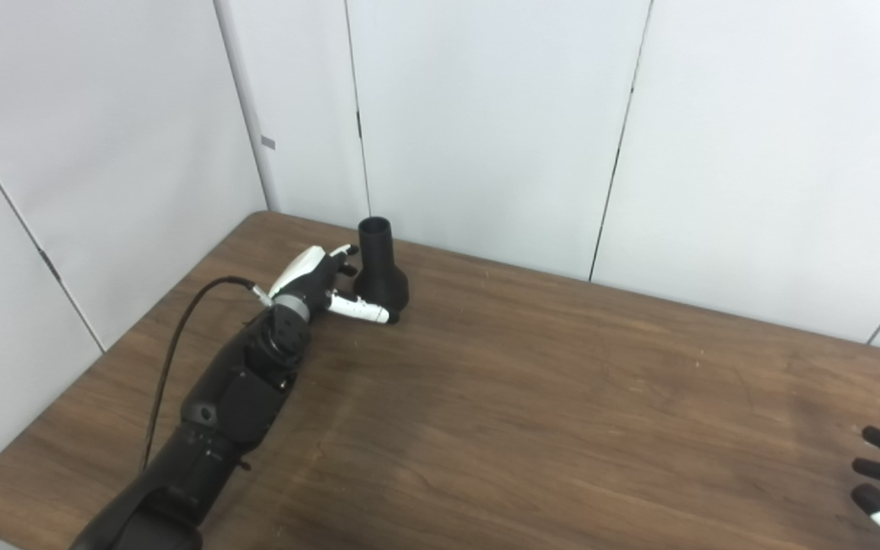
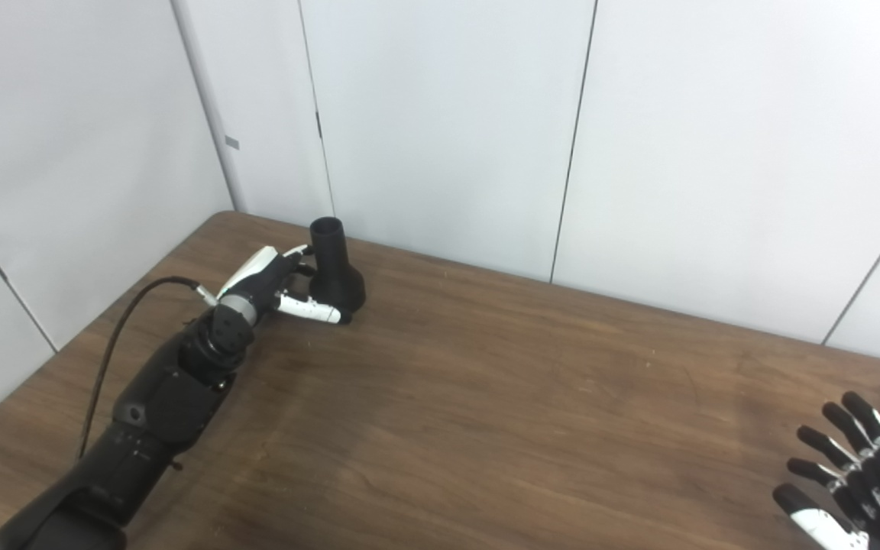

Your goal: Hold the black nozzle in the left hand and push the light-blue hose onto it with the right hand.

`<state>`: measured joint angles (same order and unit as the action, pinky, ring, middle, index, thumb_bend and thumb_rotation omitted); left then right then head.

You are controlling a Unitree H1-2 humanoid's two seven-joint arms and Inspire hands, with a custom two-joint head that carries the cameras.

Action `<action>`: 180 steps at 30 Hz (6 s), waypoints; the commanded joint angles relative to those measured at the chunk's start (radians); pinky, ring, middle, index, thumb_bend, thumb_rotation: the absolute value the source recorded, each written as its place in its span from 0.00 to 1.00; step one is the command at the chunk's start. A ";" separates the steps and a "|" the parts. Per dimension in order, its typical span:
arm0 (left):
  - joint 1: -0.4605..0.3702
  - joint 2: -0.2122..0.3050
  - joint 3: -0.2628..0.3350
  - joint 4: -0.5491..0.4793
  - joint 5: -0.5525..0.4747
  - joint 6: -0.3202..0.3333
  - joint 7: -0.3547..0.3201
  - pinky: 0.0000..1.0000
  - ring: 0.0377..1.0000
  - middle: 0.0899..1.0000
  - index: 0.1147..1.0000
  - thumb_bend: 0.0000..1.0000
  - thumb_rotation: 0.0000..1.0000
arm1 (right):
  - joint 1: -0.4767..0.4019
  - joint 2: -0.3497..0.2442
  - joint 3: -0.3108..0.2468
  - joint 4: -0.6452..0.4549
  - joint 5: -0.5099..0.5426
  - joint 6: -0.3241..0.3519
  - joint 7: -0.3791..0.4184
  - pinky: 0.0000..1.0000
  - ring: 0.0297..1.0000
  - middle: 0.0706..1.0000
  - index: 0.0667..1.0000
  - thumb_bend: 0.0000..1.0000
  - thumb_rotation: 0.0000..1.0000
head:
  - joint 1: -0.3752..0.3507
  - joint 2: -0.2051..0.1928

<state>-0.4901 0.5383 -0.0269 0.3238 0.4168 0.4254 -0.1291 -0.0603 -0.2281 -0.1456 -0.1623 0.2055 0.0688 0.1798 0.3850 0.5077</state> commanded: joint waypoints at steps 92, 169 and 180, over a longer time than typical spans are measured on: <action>0.088 -0.208 -0.457 -0.138 0.015 -0.577 -0.137 1.00 0.53 0.41 0.43 0.53 0.00 | -0.038 0.057 0.027 -0.145 -0.072 0.084 -0.095 0.63 0.74 0.83 0.86 0.72 0.26 | -0.296 0.091; 0.057 -0.104 -0.570 -0.004 0.161 -0.690 -0.192 1.00 0.57 0.41 0.42 0.53 0.00 | -0.677 -0.377 0.047 -0.112 -1.129 0.401 0.697 0.61 0.76 0.82 0.80 0.86 0.17 | -0.852 -0.075; 0.053 -0.106 -0.566 0.011 0.151 -0.692 -0.198 1.00 0.56 0.41 0.43 0.53 0.00 | -0.732 -0.454 0.155 0.137 -1.112 0.378 0.597 0.64 0.76 0.82 0.81 0.87 0.15 | -0.861 -0.086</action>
<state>-0.5020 0.3615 -0.5622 0.2435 0.4809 -0.3235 -0.2445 -0.7335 -0.6399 0.0058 -0.0346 -0.9043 0.4595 0.8180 -0.4740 0.4203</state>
